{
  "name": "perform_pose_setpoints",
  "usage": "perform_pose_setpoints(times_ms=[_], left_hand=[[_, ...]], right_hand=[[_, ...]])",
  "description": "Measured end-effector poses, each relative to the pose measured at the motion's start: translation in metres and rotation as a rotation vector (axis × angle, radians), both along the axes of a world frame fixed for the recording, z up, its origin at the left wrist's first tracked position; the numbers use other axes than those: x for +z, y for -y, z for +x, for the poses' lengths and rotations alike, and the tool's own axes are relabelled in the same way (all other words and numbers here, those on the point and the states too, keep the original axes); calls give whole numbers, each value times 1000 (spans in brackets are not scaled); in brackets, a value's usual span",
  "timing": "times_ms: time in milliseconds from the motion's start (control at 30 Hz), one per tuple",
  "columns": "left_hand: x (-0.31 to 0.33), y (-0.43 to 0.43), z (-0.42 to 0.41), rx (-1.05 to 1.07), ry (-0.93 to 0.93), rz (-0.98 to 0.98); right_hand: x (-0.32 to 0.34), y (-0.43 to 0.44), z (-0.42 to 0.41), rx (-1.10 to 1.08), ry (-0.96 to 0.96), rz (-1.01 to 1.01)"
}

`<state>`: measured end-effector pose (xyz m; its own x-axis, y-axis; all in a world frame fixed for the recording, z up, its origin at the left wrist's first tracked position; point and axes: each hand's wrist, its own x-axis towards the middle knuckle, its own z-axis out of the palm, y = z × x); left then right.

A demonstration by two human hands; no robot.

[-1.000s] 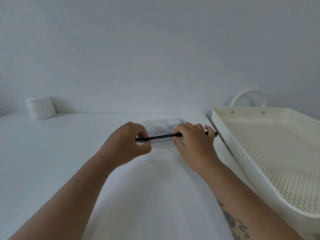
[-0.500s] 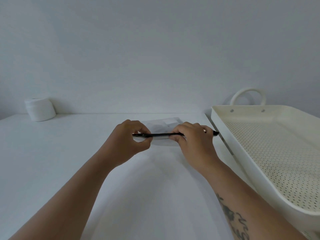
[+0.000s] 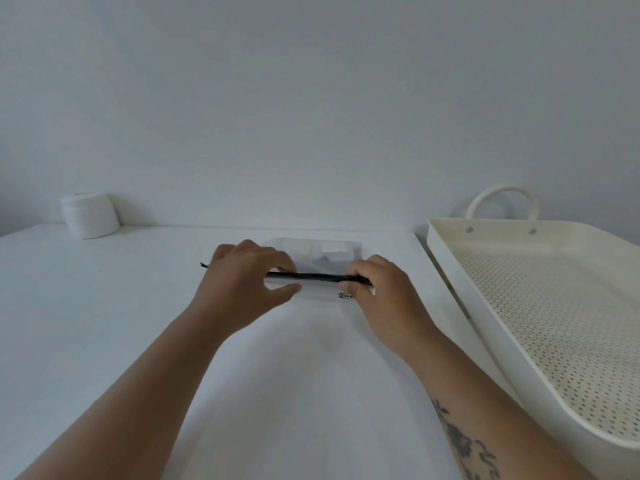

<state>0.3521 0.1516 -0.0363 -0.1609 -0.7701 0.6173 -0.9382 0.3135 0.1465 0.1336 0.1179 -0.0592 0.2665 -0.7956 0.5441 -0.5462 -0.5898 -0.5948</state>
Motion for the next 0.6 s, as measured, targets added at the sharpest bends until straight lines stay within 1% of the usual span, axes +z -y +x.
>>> perform_pose_setpoints(times_ms=[67, 133, 233, 300, 367, 400, 433, 467, 533, 600], left_hand=[[-2, 0, -8, -69, -26, 23], [-4, 1, -12, -107, -66, 58], [-4, 3, -5, -67, -75, 85], [-2, 3, 6, 4, -94, 93], [1, 3, 17, 60, -170, 105], [2, 3, 18, 65, -210, 115], [2, 2, 17, 52, -231, 125], [2, 0, 13, 24, -231, 137], [-1, -2, -2, -37, -203, 159], [-5, -2, -13, -74, -179, 173]], right_hand=[[-1, -3, 6, 73, 29, 42], [-1, -2, 8, 76, 74, 63], [-1, 4, -1, -43, 114, 66], [0, 11, -15, -163, 215, 84], [3, 17, -31, -268, 333, 102], [4, 17, -35, -279, 354, 110], [6, 15, -34, -240, 355, 120], [7, 12, -29, -157, 340, 140], [6, 3, -11, 29, 256, 206], [0, -2, 4, 112, 187, 213]])
